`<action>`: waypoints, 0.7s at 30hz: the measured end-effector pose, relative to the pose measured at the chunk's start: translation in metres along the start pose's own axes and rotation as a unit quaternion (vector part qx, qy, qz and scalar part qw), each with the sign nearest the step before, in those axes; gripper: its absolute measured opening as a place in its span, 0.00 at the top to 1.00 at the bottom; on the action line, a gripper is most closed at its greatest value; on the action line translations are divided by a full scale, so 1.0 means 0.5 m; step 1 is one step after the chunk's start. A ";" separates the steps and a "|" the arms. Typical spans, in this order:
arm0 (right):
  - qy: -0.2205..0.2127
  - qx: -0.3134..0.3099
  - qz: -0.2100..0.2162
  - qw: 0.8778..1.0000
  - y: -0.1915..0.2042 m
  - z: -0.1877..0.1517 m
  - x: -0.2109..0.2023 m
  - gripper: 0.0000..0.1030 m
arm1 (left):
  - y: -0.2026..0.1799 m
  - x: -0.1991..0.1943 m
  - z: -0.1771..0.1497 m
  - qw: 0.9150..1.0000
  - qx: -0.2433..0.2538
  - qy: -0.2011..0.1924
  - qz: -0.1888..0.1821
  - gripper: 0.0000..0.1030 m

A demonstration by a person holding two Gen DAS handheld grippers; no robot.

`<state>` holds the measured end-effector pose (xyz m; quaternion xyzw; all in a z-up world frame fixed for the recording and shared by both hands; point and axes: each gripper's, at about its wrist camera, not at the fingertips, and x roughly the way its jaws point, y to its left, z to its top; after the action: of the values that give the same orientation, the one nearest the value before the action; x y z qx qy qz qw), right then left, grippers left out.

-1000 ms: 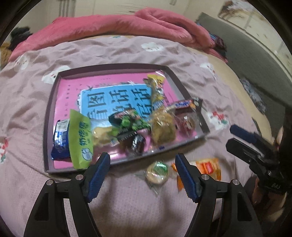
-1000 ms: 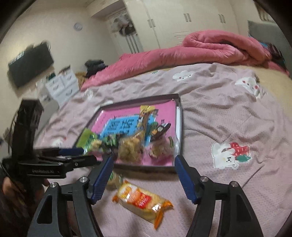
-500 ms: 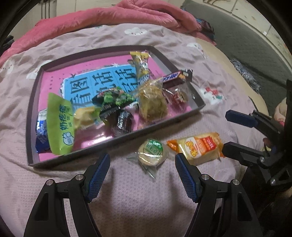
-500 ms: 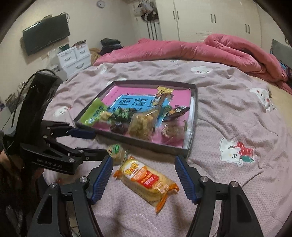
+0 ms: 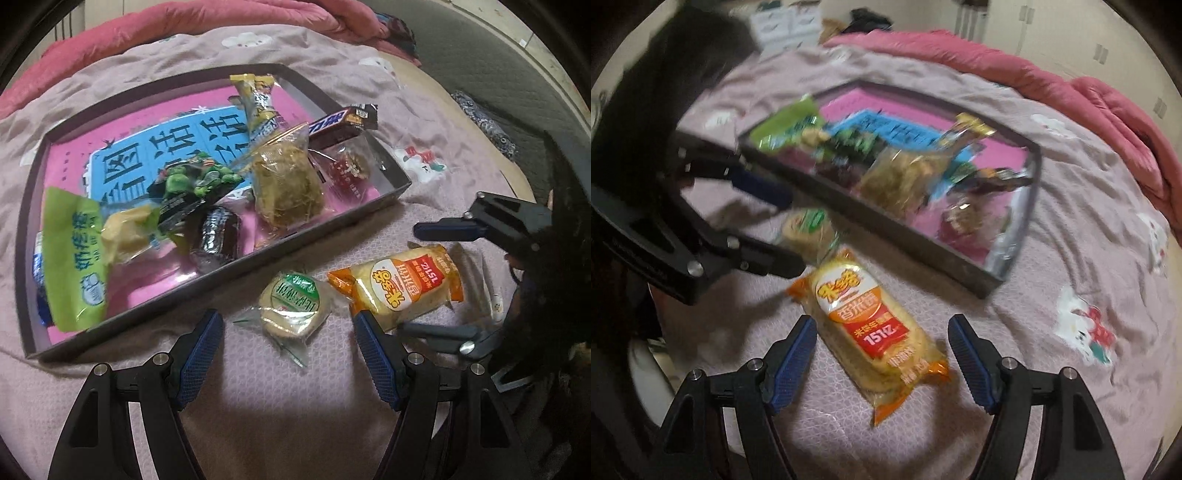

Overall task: Organize snacks
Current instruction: 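Grasp yellow rice-cake bag with the right tool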

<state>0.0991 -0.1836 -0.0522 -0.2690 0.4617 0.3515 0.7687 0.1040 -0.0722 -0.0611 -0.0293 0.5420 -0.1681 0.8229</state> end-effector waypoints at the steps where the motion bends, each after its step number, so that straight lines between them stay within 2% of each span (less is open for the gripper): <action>1: 0.004 -0.007 0.001 1.000 0.002 0.000 0.008 0.29 | -0.001 0.004 0.002 1.000 0.002 0.001 0.001 0.27; 4: -0.003 -0.015 0.010 1.000 0.001 0.002 0.018 0.29 | 0.002 0.015 0.011 1.000 -0.001 0.004 0.001 0.27; 6: -0.009 -0.014 0.031 0.999 -0.001 0.003 0.021 0.39 | 0.008 0.021 0.017 1.000 -0.008 0.004 -0.007 0.27; 8: -0.006 -0.014 0.042 0.999 0.007 0.001 0.025 0.53 | 0.014 0.026 0.020 1.000 -0.016 0.004 -0.013 0.27; 11: -0.012 -0.012 0.048 0.999 0.014 -0.003 0.014 0.63 | 0.018 0.027 0.019 1.000 -0.020 -0.001 -0.021 0.27; 16: -0.027 0.041 0.044 0.998 -0.002 -0.019 -0.023 0.65 | 0.017 0.027 0.010 1.000 -0.017 -0.006 -0.022 0.29; 19: -0.057 0.072 0.049 0.995 -0.017 -0.023 -0.056 0.65 | 0.005 0.027 0.004 1.000 -0.010 -0.007 -0.016 0.39; 21: -0.087 0.093 0.055 0.990 -0.031 -0.022 -0.083 0.65 | -0.010 0.030 0.000 1.000 0.004 -0.009 0.002 0.44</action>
<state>0.0918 -0.2132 -0.0184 -0.1391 0.4373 0.3711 0.8073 0.1082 -0.0816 -0.0731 -0.0266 0.5342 -0.1679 0.8281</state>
